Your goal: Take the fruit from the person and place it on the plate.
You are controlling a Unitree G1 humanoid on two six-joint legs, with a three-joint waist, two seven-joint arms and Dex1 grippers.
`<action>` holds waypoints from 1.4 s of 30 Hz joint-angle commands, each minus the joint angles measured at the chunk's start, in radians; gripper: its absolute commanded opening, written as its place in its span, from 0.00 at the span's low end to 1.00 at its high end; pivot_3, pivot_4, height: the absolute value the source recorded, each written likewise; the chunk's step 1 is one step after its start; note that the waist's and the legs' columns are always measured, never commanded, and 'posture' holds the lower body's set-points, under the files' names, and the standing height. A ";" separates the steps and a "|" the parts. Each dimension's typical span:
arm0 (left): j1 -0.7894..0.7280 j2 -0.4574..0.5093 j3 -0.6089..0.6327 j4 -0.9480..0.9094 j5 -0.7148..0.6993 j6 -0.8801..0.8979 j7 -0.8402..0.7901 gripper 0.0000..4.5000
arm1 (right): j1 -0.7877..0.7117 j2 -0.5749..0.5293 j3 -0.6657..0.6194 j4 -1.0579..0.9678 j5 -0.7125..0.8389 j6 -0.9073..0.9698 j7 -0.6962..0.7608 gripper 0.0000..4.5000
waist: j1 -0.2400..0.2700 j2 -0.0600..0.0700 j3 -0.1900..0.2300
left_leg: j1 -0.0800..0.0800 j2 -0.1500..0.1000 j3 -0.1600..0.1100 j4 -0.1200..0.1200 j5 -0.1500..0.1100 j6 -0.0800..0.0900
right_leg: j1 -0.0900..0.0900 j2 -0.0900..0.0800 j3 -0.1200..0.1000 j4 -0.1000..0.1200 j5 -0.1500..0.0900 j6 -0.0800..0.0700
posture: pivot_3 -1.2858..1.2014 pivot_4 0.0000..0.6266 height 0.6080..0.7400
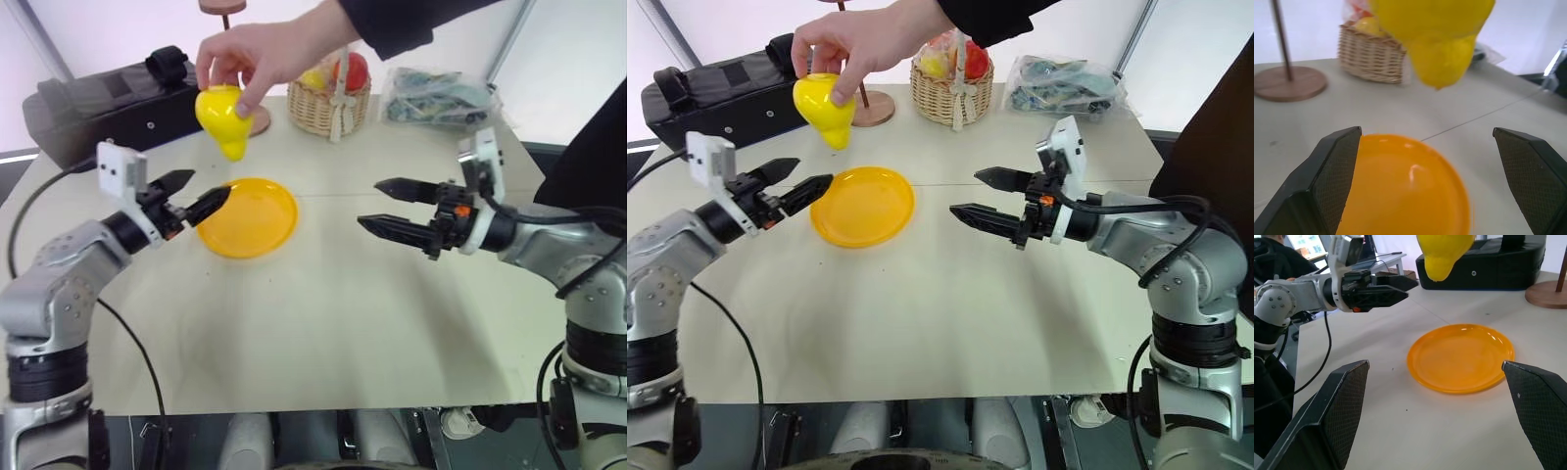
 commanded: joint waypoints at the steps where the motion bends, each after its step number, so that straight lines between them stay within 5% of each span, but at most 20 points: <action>1: -0.057 -0.020 -0.028 0.055 0.060 -0.077 -0.008 1.00 | -0.001 0.009 0.000 -0.028 -0.012 -0.035 -0.015 0.99 | 0.001 0.000 0.000 | 0.000 0.000 0.000 0.000 0.000 0.000 | 0.000 0.000 0.000 0.000 0.000 0.000 | 0.52 0.24 1.00; 11: -0.115 -0.118 -0.075 0.121 0.126 -0.177 -0.016 1.00 | 0.043 0.019 -0.002 -0.065 -0.006 -0.040 -0.063 0.99 | 0.002 0.000 0.000 | -0.001 0.000 0.000 0.001 0.000 0.000 | 0.000 0.000 0.000 0.000 0.000 0.001 | 0.52 0.24 1.00; 17: -0.117 -0.124 -0.077 0.121 0.126 -0.175 -0.019 0.38 | 0.054 0.017 -0.005 -0.071 -0.006 -0.041 -0.081 1.00 | 0.002 0.000 0.000 | -0.001 0.000 0.000 0.002 0.000 0.000 | 0.000 0.000 0.000 0.000 0.000 0.001 | 0.52 0.24 1.00; 19: -0.120 -0.124 -0.075 0.124 0.127 -0.174 -0.018 0.27 | 0.055 0.016 -0.005 -0.071 -0.006 -0.042 -0.082 1.00 | 0.002 0.000 0.000 | -0.001 0.000 0.000 0.002 0.000 0.000 | 0.000 0.000 0.000 0.000 0.000 0.001 | 0.52 0.24 1.00; 28: -0.105 -0.048 -0.144 0.217 0.265 -0.111 0.030 0.27 | 0.070 0.004 0.012 -0.073 -0.008 -0.034 -0.069 1.00 | 0.001 0.000 0.000 | -0.001 0.000 0.000 0.002 0.000 0.000 | 0.000 0.001 0.000 0.000 0.000 0.001 | 0.52 0.24 1.00; 39: -0.199 -0.091 -0.225 0.427 0.378 -0.101 0.022 0.27 | 0.117 -0.050 0.074 -0.106 -0.066 -0.053 -0.023 1.00 | 0.004 -0.002 0.001 | -0.001 0.000 0.000 0.002 0.000 0.000 | 0.000 0.000 0.000 0.000 0.000 0.001 | 0.52 0.24 1.00; 42: -0.215 -0.102 -0.233 0.448 0.387 -0.104 0.000 0.58 | 0.122 -0.045 0.072 -0.112 -0.070 -0.054 -0.030 1.00 | 0.001 -0.002 0.001 | -0.001 0.000 0.000 0.002 0.000 0.000 | 0.000 0.000 0.000 0.000 0.000 0.001 | 0.52 0.24 1.00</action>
